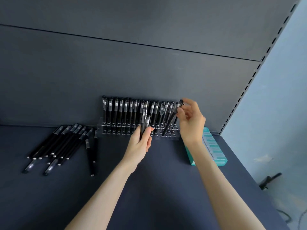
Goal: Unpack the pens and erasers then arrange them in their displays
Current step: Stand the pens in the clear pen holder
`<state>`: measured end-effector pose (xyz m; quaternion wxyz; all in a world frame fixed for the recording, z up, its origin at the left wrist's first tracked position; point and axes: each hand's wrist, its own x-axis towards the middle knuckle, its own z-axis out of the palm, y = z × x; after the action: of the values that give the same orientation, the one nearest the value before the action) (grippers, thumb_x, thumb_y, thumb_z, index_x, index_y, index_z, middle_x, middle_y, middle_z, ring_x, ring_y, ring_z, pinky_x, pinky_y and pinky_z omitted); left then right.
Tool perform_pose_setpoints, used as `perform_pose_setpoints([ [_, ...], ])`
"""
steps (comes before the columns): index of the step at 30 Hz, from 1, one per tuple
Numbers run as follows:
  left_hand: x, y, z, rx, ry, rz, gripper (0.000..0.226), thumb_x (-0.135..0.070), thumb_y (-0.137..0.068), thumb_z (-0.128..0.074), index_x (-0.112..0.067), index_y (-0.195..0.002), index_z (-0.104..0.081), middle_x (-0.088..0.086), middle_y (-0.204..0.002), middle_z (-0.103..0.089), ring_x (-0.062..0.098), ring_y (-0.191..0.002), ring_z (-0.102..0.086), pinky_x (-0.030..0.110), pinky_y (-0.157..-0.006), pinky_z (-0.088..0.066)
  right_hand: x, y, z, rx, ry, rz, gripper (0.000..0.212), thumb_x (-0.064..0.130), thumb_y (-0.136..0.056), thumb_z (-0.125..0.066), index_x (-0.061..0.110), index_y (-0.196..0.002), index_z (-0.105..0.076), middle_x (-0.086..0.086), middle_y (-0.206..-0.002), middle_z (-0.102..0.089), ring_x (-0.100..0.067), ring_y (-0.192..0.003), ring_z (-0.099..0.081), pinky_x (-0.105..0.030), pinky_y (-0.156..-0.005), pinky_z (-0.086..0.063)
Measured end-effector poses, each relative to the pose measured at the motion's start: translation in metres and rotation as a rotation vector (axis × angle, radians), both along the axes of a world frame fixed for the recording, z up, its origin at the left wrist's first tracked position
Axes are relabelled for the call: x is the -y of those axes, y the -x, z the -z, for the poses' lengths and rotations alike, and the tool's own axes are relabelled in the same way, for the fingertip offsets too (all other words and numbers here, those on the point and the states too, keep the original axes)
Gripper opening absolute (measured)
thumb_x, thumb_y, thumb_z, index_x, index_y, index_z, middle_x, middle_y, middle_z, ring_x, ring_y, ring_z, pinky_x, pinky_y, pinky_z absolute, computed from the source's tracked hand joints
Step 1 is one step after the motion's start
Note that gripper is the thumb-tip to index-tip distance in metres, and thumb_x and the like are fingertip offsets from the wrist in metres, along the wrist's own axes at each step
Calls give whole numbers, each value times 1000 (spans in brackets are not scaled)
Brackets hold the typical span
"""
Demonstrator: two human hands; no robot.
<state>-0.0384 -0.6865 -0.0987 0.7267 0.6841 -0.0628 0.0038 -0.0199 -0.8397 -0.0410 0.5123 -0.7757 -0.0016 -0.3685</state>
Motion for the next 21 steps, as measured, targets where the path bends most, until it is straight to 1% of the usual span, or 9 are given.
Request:
perform_pose_setpoints([
  [2, 6, -5, 5, 39, -12, -14, 24, -34, -99, -44, -14, -99, -57, -13, -57, -43, 8, -54, -38, 19, -54, -38, 4, -10, -3, 58, 7, 21, 26, 2, -90, -54, 14, -113, -59, -2, -89, -66, -18, -78, -65, -27, -75, -51],
  [4, 11, -6, 13, 44, -6, -29, 24, -34, -99, -45, -13, -98, -56, -13, -56, -42, 8, -54, -38, 19, -55, -38, 8, -21, -3, 85, 28, 33, 26, 3, -90, -54, 14, -113, -60, -7, -93, -65, -23, -79, -64, -21, -73, -49],
  [7, 15, -5, 23, 23, 17, -26, 23, -34, -98, -48, -12, -96, -54, -9, -58, -37, 9, -52, -33, 21, -49, -35, 10, -33, -1, 115, 65, 37, 26, 3, -89, -55, 13, -113, -60, -8, -94, -65, -18, -77, -63, -12, -71, -45],
  [10, 15, -7, 24, -45, 89, -22, 16, -37, -97, -48, -25, -95, -59, -9, -58, -38, 8, -47, -30, 19, -41, -28, 9, -43, 3, 126, 100, 11, 26, 3, -89, -55, 12, -113, -61, -6, -91, -64, -17, -74, -62, -16, -73, -46],
  [12, 17, -9, 23, -56, 101, -37, 16, -38, -97, -47, -31, -95, -61, -9, -56, -38, 6, -45, -29, 17, -39, -25, 7, -46, 7, 136, 135, -20, 25, 2, -89, -55, 10, -112, -61, -1, -89, -60, -14, -71, -59, -13, -70, -45],
  [14, 19, -9, 24, -47, 98, -55, 19, -36, -98, -46, -24, -96, -61, -6, -56, -35, 7, -45, -27, 17, -38, -23, 7, -48, 11, 150, 167, -33, 25, 0, -89, -55, 8, -112, -62, 2, -88, -57, -7, -69, -56, -9, -69, -43],
  [15, 19, -8, 24, -48, 95, -60, 21, -34, -99, -46, -20, -96, -61, -6, -57, -35, 7, -45, -27, 17, -39, -22, 8, -49, 13, 143, 178, -37, 25, 0, -88, -56, 7, -111, -62, 3, -87, -57, -7, -69, -56, -11, -69, -43],
  [17, 19, -7, 24, -56, 88, -54, 23, -32, -99, -46, -16, -96, -60, -5, -59, -34, 8, -47, -25, 19, -41, -19, 9, -49, 18, 103, 196, -48, 24, 1, -88, -57, 7, -111, -61, 4, -86, -58, -14, -72, -60, -20, -69, -47],
  [21, 16, -5, 21, -74, 84, -37, 23, -36, -98, -47, -18, -99, -60, -7, -58, -36, 8, -46, -25, 20, -41, -20, 9, -46, 26, 57, 256, -76, 22, 1, -87, -59, 4, -109, -61, -5, -86, -65, -21, -74, -64, -31, -72, -53],
])
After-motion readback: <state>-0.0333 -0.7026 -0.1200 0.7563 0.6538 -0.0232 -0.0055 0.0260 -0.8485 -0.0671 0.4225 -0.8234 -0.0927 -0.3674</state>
